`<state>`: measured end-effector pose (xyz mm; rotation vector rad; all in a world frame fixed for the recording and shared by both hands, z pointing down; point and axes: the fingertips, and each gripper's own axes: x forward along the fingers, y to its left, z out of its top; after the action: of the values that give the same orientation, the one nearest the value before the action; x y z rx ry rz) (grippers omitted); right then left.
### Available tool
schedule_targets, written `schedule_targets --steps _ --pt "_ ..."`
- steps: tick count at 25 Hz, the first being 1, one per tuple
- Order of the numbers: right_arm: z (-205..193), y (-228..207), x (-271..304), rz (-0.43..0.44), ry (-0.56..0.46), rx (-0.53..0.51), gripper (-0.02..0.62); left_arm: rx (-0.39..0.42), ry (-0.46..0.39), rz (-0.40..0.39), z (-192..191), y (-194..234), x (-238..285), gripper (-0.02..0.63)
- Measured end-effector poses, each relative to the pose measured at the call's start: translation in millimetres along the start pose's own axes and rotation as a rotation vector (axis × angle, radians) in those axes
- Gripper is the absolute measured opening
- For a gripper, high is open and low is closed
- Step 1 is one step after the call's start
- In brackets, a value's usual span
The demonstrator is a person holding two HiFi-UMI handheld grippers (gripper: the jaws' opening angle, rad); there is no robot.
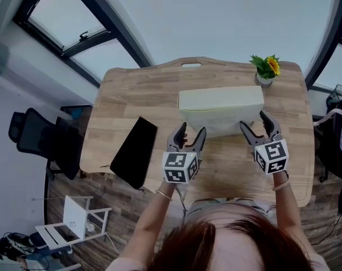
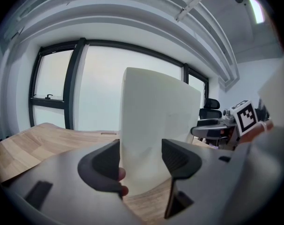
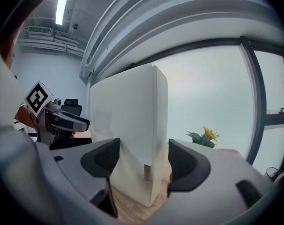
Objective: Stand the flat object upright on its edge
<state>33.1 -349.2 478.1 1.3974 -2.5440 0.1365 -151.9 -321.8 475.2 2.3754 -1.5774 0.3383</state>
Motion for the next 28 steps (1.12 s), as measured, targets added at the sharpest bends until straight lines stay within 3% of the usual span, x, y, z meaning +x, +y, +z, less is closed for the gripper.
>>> schedule_targets --steps 21,28 --pt "2.7 17.5 -31.8 0.000 -0.016 0.006 0.275 -0.007 -0.032 0.012 7.3 -18.9 -29.8 0.268" --pt "1.4 25.9 -44.1 0.030 -0.017 0.007 0.249 0.004 -0.034 0.045 4.3 -26.2 -44.9 0.159"
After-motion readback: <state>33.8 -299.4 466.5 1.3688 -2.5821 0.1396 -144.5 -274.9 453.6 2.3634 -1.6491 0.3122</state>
